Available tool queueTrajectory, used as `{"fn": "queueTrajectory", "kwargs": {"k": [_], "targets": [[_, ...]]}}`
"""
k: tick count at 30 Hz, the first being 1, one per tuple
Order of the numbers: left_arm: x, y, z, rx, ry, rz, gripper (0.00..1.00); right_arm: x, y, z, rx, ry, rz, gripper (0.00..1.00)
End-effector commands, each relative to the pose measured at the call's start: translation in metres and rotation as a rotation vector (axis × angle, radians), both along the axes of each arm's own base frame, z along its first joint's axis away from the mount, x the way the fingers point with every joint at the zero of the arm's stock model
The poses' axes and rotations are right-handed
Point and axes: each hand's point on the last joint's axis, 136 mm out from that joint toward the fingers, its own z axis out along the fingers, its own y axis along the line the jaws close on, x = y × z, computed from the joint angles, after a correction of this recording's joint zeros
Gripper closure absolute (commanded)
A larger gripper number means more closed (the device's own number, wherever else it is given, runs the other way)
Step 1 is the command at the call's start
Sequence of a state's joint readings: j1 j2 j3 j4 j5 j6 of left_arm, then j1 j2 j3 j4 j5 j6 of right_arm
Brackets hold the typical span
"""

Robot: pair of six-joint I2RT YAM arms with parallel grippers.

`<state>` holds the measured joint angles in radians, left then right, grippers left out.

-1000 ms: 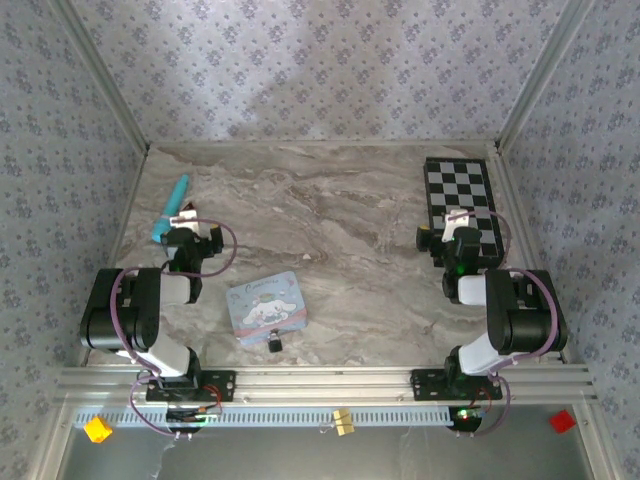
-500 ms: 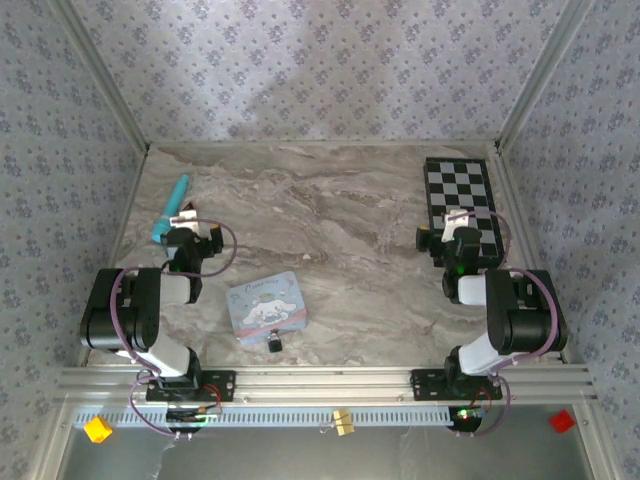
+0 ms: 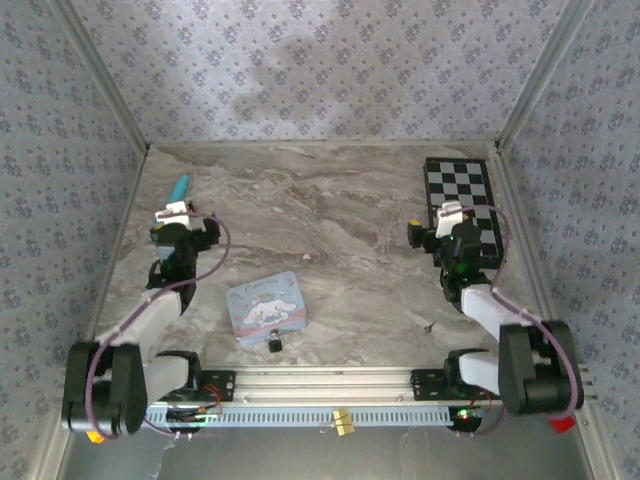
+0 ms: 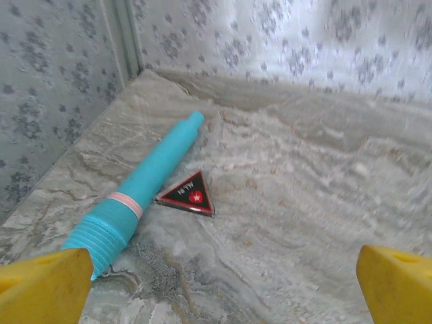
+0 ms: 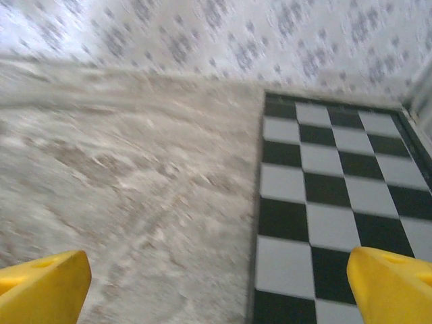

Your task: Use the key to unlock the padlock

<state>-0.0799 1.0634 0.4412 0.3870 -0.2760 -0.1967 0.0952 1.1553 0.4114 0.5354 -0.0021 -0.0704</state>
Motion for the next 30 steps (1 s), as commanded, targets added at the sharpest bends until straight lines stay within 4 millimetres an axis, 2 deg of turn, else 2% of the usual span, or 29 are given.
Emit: {"fn": "queueTrajectory", "kwargs": {"k": [1,4,6,8,10,11,12,14,18,22,26,30], "targets": [[-0.030,0.011,-0.003,-0.193,0.092,0.137,0.00,-0.015,0.023,0.023,0.091,0.063,0.070,0.01],[-0.051,0.012,0.007,-0.317,0.106,0.194,0.00,-0.035,0.035,0.052,0.234,0.159,0.057,0.01],[-0.067,0.009,0.013,-0.349,0.149,0.180,0.00,-0.050,0.037,0.061,0.286,0.244,0.030,0.01],[-0.077,-0.005,0.020,-0.379,0.170,0.095,0.00,-0.065,0.035,0.067,0.347,0.324,-0.014,0.01],[-0.092,-0.012,0.014,-0.503,0.189,0.113,0.00,-0.075,0.034,0.065,0.394,0.379,-0.041,0.01],[-0.095,-0.017,0.013,-0.566,0.170,0.101,0.00,-0.080,0.034,0.060,0.420,0.412,-0.058,0.01],[-0.093,-0.032,0.020,-0.611,0.134,0.004,0.00,-0.087,0.035,0.053,0.463,0.459,-0.076,0.01],[-0.092,-0.065,0.039,-0.668,0.068,-0.221,0.00,-0.097,0.021,0.039,0.535,0.516,-0.182,0.01],[-0.099,-0.098,0.054,-0.662,0.093,-0.430,0.00,-0.110,0.010,0.024,0.562,0.528,-0.214,0.01],[-0.106,-0.118,0.034,-0.644,0.223,-0.455,0.00,-0.134,0.007,0.005,0.518,0.631,-0.283,0.01],[-0.118,-0.156,0.021,-0.645,0.241,-0.559,0.00,-0.161,0.017,-0.018,0.533,0.736,-0.335,0.02],[-0.121,-0.165,0.009,-0.558,0.233,-0.555,0.00,-0.186,0.017,-0.044,0.517,0.795,-0.420,0.06]]}}
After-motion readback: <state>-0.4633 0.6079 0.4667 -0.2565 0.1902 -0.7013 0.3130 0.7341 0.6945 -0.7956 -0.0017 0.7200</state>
